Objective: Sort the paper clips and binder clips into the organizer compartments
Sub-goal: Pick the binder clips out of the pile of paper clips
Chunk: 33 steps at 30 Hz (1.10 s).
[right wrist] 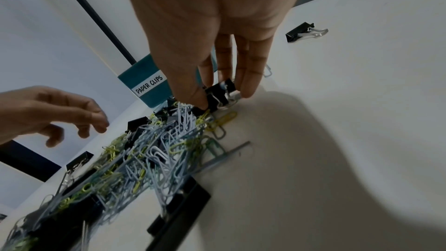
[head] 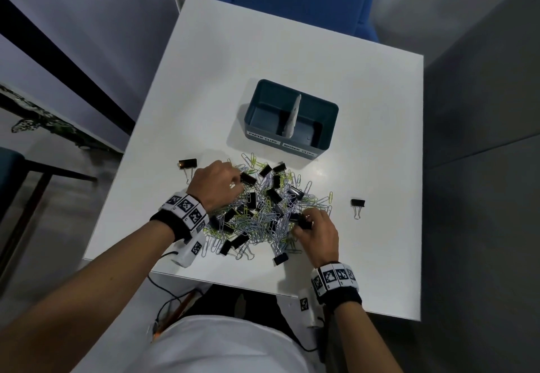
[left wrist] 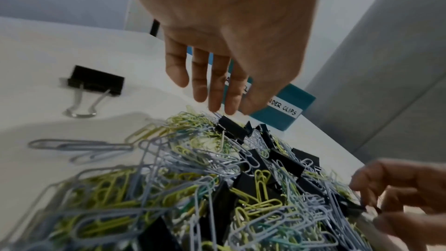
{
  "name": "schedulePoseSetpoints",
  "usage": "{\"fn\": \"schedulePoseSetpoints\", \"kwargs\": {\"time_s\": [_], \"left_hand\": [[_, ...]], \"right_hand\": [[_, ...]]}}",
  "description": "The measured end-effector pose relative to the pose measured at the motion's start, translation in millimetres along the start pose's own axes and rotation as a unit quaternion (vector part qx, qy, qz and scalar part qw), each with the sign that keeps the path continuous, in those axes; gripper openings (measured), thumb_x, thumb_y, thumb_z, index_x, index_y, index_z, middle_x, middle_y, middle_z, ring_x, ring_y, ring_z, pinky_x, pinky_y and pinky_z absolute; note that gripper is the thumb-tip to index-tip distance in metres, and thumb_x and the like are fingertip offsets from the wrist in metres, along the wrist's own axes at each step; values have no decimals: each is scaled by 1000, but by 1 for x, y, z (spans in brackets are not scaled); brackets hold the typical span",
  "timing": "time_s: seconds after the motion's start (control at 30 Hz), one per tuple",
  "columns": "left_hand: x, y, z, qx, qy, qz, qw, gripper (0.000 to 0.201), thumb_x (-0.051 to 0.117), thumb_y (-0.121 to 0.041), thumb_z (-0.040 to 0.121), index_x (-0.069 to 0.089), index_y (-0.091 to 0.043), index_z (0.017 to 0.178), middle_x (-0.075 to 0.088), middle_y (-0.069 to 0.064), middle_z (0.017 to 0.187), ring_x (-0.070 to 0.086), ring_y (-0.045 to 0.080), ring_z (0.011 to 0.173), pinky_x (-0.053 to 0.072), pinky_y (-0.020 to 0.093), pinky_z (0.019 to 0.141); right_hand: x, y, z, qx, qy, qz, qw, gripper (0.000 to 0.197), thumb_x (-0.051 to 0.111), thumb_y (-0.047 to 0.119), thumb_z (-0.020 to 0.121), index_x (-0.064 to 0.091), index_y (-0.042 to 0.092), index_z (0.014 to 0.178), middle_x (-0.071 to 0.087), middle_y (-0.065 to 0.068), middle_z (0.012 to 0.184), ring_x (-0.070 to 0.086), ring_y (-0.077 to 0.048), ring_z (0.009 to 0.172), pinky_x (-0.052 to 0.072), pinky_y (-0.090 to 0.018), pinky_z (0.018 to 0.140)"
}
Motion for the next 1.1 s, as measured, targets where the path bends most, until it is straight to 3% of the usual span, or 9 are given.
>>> {"fn": "schedulePoseSetpoints", "kwargs": {"time_s": [0.07,0.17,0.3,0.43,0.53,0.63,0.8,0.97,1.1], "left_hand": [[6,-8,8,22,7,15,1000,17,56,-30,87,62,-20,100,60,-2,96,53,19,90,46,32,64],[21,-20,21,53,58,46,996,30,61,-23,85,59,-19,115,56,2,110,49,20,98,50,35,68],[28,-27,33,47,94,81,991,25,61,-11,82,59,-12,106,54,6,110,48,25,101,42,34,66],[28,-27,37,40,99,73,992,25,62,-16,81,53,-9,102,52,8,111,48,25,101,43,36,70],[19,-27,37,20,68,8,997,24,64,-20,82,52,-14,102,56,4,105,51,22,94,48,38,74],[3,-18,35,-25,24,-99,994,17,68,-25,84,52,-23,92,63,-6,90,59,15,80,51,35,68],[-19,13,19,-90,-6,-281,955,20,72,-17,82,55,-19,92,66,-6,84,63,12,75,55,33,68],[-35,60,-17,-164,-69,-350,920,26,77,-15,79,54,-20,90,67,3,83,60,21,72,57,38,63],[-30,61,-31,-207,-30,-416,885,23,75,-8,80,55,-14,89,69,8,83,66,22,69,57,30,54]], "right_hand": [[-4,-1,0,5,-9,40,999,24,74,24,74,60,22,94,59,7,92,55,-9,72,41,-19,56],[-15,-8,1,44,-34,149,987,23,75,18,73,63,21,93,64,5,91,61,-10,75,54,-27,63],[-47,-34,10,90,-93,142,981,26,78,16,76,66,12,99,64,-2,97,63,-13,80,55,-31,70],[-71,-72,23,121,-142,51,981,26,77,17,74,67,12,97,65,-7,100,62,-26,89,52,-39,80],[-73,-87,33,133,-135,0,982,17,71,21,79,66,17,95,65,-8,98,60,-27,92,49,-34,75],[-68,-94,38,148,-107,-42,982,15,66,21,84,67,13,97,62,-14,97,59,-34,92,49,-36,73],[-67,-86,27,154,-126,-62,978,21,66,21,86,66,9,103,57,-18,107,51,-38,102,47,-39,74],[-53,-41,14,13,-107,-55,993,24,69,12,83,63,9,106,57,-14,110,49,-31,102,48,-38,79],[-26,17,7,-92,-45,-41,994,21,68,13,86,63,12,107,62,-7,108,50,-14,96,45,-26,80]]}}
Point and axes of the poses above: each hand's wrist, its own z-axis towards the middle knuckle, its own x-axis out of the palm, y = z × x, the point moved 5 cm from there along z, towards the middle knuckle
